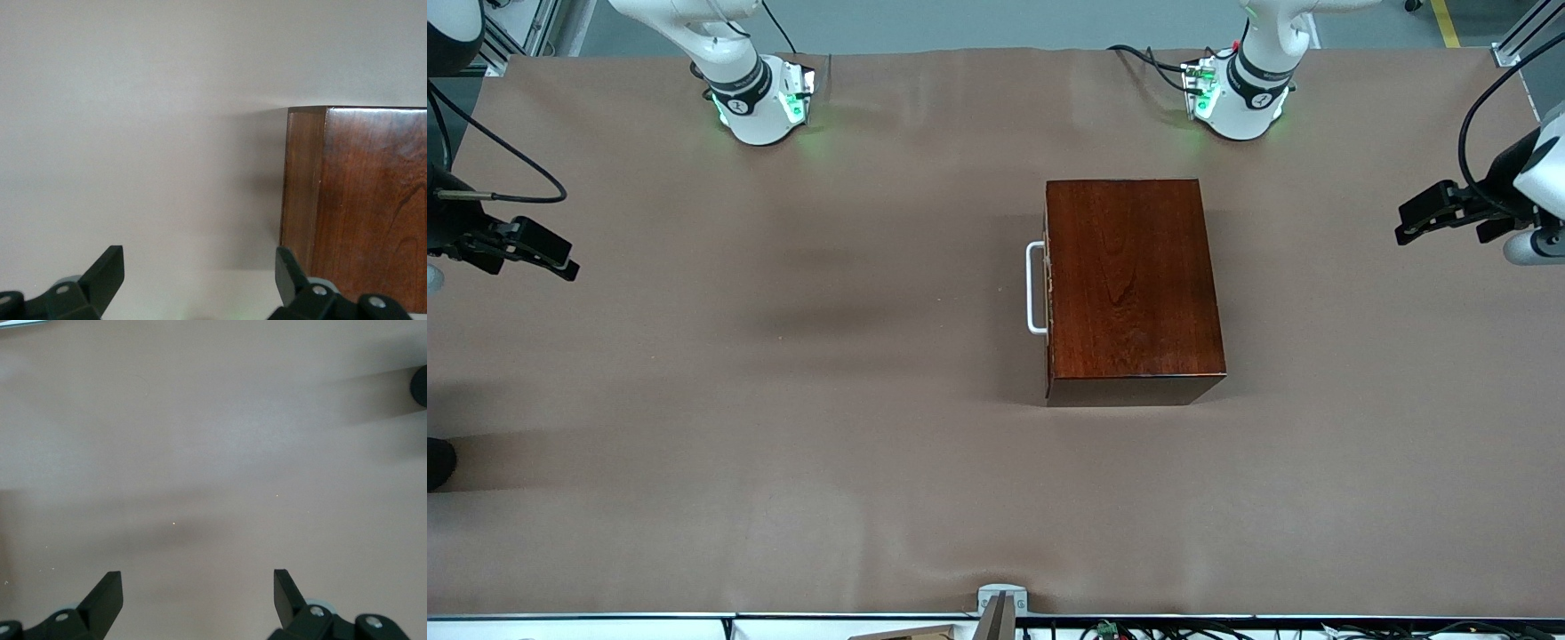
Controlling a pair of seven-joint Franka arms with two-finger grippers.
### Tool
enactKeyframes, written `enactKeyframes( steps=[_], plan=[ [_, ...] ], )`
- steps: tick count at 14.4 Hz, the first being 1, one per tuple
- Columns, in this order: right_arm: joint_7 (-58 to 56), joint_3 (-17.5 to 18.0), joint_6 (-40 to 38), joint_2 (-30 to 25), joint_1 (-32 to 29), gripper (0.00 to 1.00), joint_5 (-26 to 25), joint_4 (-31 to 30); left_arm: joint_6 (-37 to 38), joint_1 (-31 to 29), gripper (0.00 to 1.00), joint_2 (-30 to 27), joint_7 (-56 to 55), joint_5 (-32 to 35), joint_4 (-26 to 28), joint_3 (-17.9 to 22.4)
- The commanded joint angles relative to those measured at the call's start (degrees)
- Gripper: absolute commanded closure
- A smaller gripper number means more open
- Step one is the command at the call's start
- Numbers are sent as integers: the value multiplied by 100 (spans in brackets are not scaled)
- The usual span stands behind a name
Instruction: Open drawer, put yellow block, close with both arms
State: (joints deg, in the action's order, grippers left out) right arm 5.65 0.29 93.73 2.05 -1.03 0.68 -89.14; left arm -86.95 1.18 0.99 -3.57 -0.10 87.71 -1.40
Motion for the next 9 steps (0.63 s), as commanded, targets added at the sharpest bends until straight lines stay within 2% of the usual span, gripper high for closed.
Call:
enactKeyframes(
  steps=[1, 9],
  plan=[
    [59, 41, -4, 15, -46, 0, 29, 11, -138, 75, 0, -125, 40, -113, 194, 52],
    [59, 41, 5, 15, -46, 0, 29, 11, -138, 75, 0, -99, -4, -113, 193, 34]
  ],
)
